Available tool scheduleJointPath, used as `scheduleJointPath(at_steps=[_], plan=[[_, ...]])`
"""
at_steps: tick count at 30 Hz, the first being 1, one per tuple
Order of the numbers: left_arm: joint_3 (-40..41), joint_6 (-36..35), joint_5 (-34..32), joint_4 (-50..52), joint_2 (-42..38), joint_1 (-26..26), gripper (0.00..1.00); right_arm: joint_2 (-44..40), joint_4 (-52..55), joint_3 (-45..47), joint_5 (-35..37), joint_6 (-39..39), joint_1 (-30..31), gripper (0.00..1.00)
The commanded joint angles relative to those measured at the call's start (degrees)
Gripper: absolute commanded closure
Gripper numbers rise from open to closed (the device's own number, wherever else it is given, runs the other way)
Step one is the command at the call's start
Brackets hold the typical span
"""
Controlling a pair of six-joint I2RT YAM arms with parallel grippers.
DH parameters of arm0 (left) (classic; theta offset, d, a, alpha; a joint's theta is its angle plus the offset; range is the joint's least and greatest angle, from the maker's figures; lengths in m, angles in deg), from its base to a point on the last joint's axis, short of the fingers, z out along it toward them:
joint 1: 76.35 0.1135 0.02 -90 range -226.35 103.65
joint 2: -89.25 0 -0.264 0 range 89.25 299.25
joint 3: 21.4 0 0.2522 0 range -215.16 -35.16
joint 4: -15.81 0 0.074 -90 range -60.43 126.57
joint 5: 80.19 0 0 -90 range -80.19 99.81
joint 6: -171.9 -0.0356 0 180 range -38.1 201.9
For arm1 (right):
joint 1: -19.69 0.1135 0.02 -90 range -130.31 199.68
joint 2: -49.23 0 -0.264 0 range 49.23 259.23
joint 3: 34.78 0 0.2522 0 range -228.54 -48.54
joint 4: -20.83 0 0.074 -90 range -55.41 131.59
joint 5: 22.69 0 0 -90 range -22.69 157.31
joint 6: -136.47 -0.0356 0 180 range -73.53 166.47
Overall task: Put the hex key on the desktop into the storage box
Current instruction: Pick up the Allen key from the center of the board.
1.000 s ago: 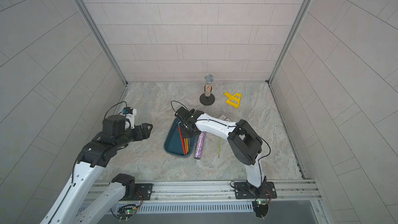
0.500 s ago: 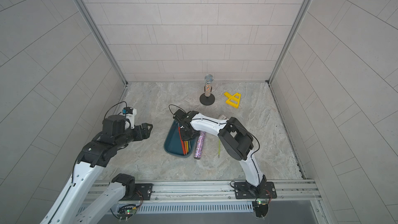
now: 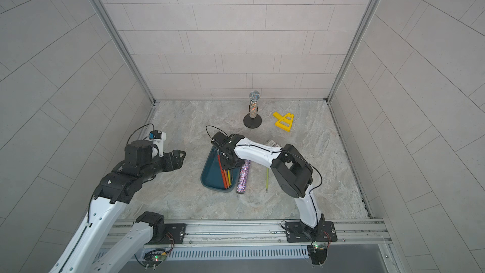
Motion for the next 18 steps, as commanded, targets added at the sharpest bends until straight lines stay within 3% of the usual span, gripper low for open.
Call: scheduleJointPath(at_steps=[1, 6, 18], plan=[[0.7, -0.7, 0.3, -0.8, -0.5, 0.5, 0.17, -10.6, -1.8, 3.8, 7.8, 0.2, 0.3, 0.63], [0.7, -0.7, 0.3, -0.8, -0.7, 0.5, 0.17, -21.3, -3.9, 13.3, 14.7, -2.3, -1.3, 0.63], [0.8, -0.7, 0.4, -0.9, -0.7, 0.6, 0.16, -31.0, -4.2, 28.0, 12.3, -5.7, -7.8, 0.63]])
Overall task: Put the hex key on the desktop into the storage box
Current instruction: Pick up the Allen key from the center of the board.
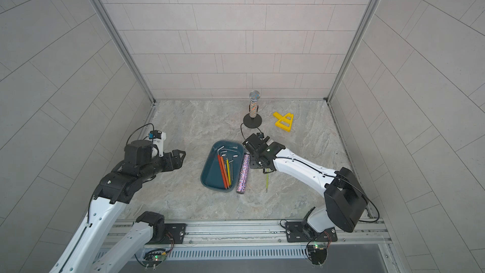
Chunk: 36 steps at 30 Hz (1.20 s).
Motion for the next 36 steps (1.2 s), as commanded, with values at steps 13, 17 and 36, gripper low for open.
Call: scheduleJointPath(at_steps=[13, 17, 36], plan=[[0.7, -0.7, 0.5, -1.0, -0.4, 0.5, 0.16, 0.1, 2.4, 3.3, -2.3, -1.2, -4.7, 0.63], [0.8, -0.7, 0.7, -1.0, -0.4, 0.5, 0.16, 3.6, 4.4, 2.8, -5.3, 0.4, -6.5, 0.63], [0.8, -0.7, 0.7, -1.1, -0.5, 0.5, 0.17, 15.3, 3.7, 2.5, -11.1, 0.9, -8.3, 0.69]])
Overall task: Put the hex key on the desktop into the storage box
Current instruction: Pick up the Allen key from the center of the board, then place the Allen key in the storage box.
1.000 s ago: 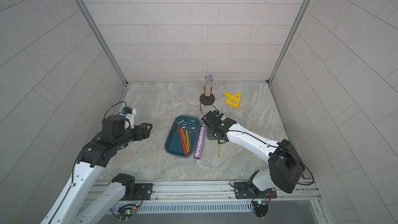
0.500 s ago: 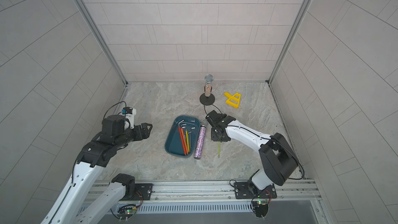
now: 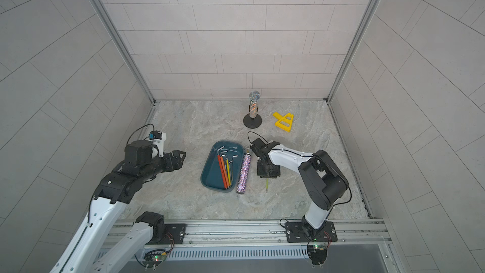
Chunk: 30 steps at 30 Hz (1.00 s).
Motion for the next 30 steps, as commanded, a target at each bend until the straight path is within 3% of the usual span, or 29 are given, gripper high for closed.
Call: scheduleJointPath(at_steps=[1, 13, 22, 30], plan=[[0.6, -0.6, 0.0, -1.0, -0.6, 0.3, 0.16, 1.7, 1.1, -0.4, -0.7, 0.6, -0.2, 0.72], [0.4, -0.6, 0.0, -0.9, -0.7, 0.3, 0.17, -2.3, 3.3, -1.5, 2.8, 0.0, -0.2, 1.0], [0.6, -0.7, 0.0, -1.0, -0.7, 0.3, 0.17, -12.5, 1.8, -8.7, 6.3, 1.8, 4.4, 1.0], [0.5, -0.6, -0.2, -0.9, -0.6, 0.3, 0.17, -3.5, 0.8, -22.7, 3.0, 4.0, 13.0, 1.0]])
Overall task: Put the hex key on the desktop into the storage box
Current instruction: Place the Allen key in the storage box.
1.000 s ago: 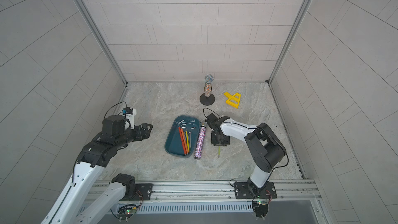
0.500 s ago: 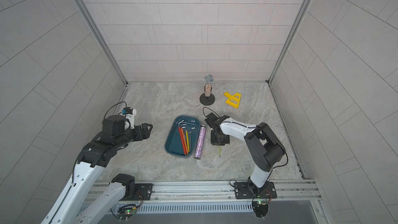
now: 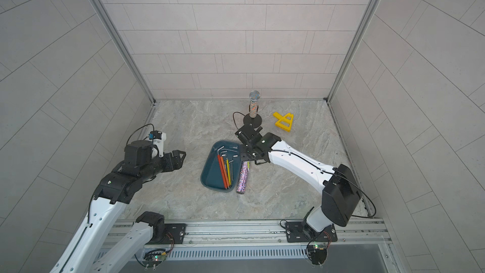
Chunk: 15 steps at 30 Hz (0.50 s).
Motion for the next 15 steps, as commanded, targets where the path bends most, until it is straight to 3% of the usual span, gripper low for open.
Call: scheduleJointPath(at_steps=[1, 15], plan=[[0.4, -0.7, -0.1, -0.9, -0.6, 0.3, 0.17, 5.2, 0.7, -4.5, -1.0, 1.3, 2.6, 1.0], [0.4, -0.7, -0.1, -0.9, -0.8, 0.3, 0.17, 22.3, 1.2, -11.6, -6.4, -1.3, 3.8, 1.0]])
